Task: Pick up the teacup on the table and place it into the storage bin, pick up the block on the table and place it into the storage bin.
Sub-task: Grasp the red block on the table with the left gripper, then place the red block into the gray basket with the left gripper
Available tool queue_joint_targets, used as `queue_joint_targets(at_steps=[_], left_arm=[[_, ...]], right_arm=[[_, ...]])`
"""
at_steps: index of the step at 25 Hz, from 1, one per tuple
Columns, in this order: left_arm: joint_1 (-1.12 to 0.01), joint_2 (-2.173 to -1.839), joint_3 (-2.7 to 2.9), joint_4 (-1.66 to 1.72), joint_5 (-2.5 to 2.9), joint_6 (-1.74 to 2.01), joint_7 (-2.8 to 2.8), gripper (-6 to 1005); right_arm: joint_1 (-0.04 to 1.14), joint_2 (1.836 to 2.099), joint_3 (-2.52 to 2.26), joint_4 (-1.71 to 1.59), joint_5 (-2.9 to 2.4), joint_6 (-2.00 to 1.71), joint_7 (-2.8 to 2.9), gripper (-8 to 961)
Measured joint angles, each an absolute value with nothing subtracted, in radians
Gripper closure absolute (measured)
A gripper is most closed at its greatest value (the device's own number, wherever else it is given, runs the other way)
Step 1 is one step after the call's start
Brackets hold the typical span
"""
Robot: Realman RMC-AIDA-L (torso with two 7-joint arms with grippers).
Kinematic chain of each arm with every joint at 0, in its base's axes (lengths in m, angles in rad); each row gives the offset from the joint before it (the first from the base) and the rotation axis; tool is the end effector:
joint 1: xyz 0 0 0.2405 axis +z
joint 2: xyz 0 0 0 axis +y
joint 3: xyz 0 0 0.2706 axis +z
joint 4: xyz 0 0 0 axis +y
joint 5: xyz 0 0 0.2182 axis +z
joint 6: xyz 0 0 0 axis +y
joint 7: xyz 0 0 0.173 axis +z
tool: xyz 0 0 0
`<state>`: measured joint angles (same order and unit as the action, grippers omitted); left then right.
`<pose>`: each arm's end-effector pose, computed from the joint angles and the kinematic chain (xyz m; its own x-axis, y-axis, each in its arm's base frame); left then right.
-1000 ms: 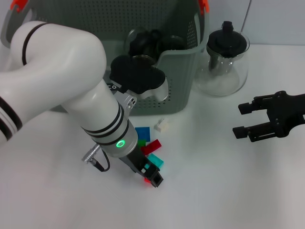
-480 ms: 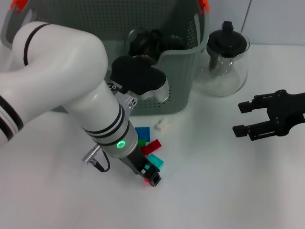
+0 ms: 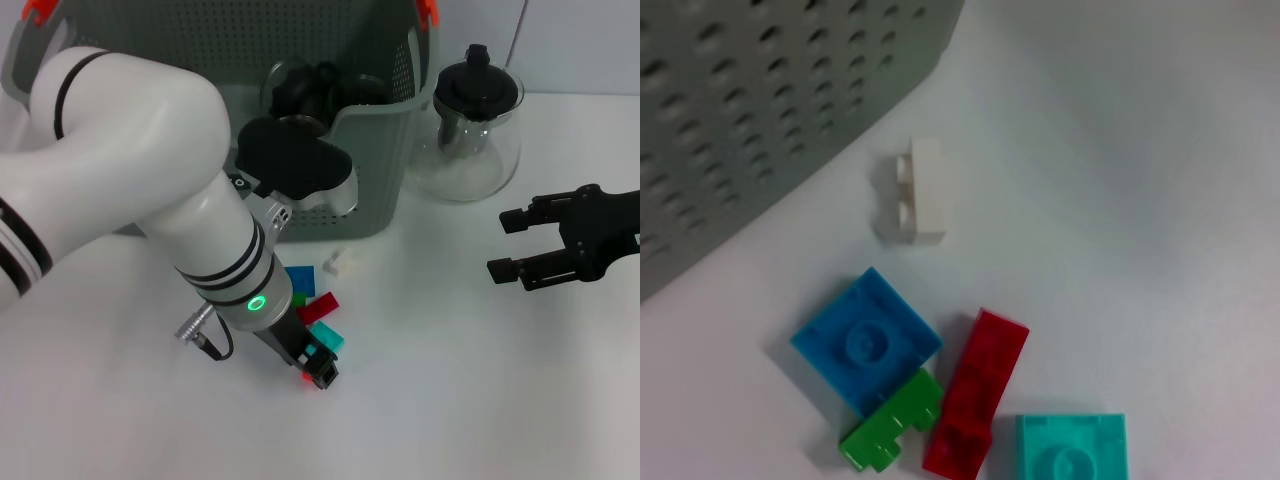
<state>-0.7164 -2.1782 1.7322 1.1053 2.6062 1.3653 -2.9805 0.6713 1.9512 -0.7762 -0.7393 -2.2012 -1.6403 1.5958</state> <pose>-0.1755 0.3453 -0.1445 0.5853 0.7628 -0.2750 0.6356 -0.6422 -0.4285 0.2525 0.3847 0.0096 0.9041 -0.3684 -0.2167 -0.3959 -0.9129 -0.0995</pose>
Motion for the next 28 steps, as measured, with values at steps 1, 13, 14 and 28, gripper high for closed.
queue_joint_targets(at_steps=[1, 13, 14, 28], left_arm=[[-0.717, -2.178, 1.734, 1.105, 2.606, 1.365, -2.981, 511], [-0.721, -2.178, 1.763, 1.104, 2.605, 1.365, -2.981, 639], [-0.721, -2.178, 1.763, 1.105, 2.606, 1.365, -2.981, 652], [-0.684, -2.178, 1.712, 1.264, 2.676, 1.505, -2.966, 808]], right_arm=[[0.672, 1.951, -0.776, -0.739, -2.201, -1.640, 1.596, 115], [0.672, 1.951, -0.774, -0.739, -2.200, -1.640, 1.596, 115], [0.672, 1.951, -0.774, -0.739, -2.200, -1.640, 1.596, 115], [0.672, 1.949, -0.762, -0.739, -2.200, -1.644, 1.595, 115]])
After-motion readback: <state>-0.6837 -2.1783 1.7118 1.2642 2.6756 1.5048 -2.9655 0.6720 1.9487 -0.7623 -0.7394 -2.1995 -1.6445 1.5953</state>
